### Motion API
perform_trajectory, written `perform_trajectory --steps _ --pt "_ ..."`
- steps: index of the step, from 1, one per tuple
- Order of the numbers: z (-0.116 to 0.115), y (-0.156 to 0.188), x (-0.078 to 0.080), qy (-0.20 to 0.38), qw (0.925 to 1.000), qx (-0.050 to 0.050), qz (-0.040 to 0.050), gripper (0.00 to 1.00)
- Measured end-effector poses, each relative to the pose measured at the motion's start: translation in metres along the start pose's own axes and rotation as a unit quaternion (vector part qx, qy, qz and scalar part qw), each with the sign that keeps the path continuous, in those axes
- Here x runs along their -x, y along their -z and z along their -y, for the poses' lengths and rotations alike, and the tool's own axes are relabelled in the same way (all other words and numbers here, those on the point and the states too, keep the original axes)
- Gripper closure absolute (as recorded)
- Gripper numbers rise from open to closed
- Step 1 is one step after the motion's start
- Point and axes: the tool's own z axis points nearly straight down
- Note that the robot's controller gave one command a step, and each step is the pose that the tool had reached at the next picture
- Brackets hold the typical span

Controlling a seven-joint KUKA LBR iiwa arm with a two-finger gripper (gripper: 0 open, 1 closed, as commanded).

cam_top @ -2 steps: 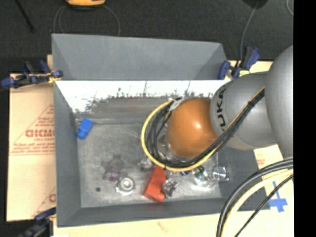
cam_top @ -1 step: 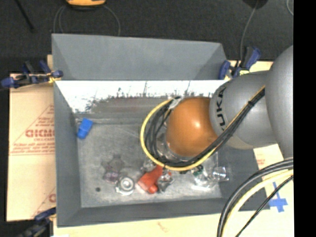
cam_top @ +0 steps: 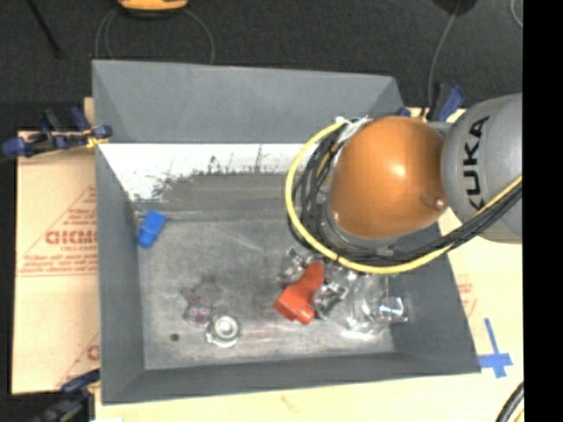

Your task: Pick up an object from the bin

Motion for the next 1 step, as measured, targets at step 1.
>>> perform_trajectory --steps 1 --pt "0.0277 0.0789 0.0011 0.100 0.9950 0.000 0.0000 1.00"
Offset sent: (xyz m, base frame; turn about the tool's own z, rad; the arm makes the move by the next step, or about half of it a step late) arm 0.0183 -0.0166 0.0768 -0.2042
